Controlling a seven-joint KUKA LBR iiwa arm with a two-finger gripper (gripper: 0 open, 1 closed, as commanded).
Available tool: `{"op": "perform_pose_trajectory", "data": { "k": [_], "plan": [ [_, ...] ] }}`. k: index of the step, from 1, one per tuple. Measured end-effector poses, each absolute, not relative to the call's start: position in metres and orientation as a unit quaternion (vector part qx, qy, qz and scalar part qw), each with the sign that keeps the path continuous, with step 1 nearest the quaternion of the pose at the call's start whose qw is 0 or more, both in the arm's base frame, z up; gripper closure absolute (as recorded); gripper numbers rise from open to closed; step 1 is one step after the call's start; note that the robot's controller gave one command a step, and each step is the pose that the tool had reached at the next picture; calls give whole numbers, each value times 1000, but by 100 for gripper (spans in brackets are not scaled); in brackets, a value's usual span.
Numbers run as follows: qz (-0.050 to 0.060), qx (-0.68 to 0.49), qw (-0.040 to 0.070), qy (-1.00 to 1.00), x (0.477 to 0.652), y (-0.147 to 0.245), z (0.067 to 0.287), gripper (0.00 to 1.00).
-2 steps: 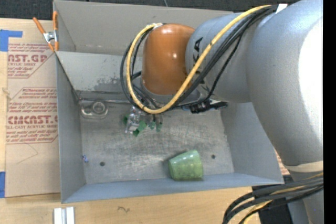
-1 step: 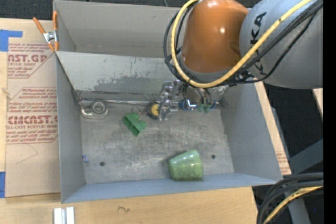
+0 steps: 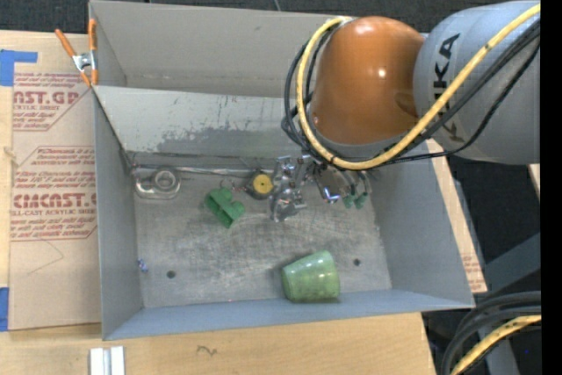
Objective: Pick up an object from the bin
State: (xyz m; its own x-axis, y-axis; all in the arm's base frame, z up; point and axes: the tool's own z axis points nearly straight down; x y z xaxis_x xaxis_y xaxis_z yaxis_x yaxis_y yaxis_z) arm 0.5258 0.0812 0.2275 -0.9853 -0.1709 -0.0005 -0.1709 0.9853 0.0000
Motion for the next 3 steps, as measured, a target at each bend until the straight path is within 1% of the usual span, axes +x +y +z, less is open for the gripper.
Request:
{"op": "perform_pose_trajectory", "data": {
  "k": [1, 2, 3],
  "plan": [
    [0, -131, 0, 991, 569, 85, 80, 100],
    [1, -131, 1, 991, 569, 85, 83, 0],
    [2, -97, 2, 995, 588, 140, 88, 0]
  ]
}}
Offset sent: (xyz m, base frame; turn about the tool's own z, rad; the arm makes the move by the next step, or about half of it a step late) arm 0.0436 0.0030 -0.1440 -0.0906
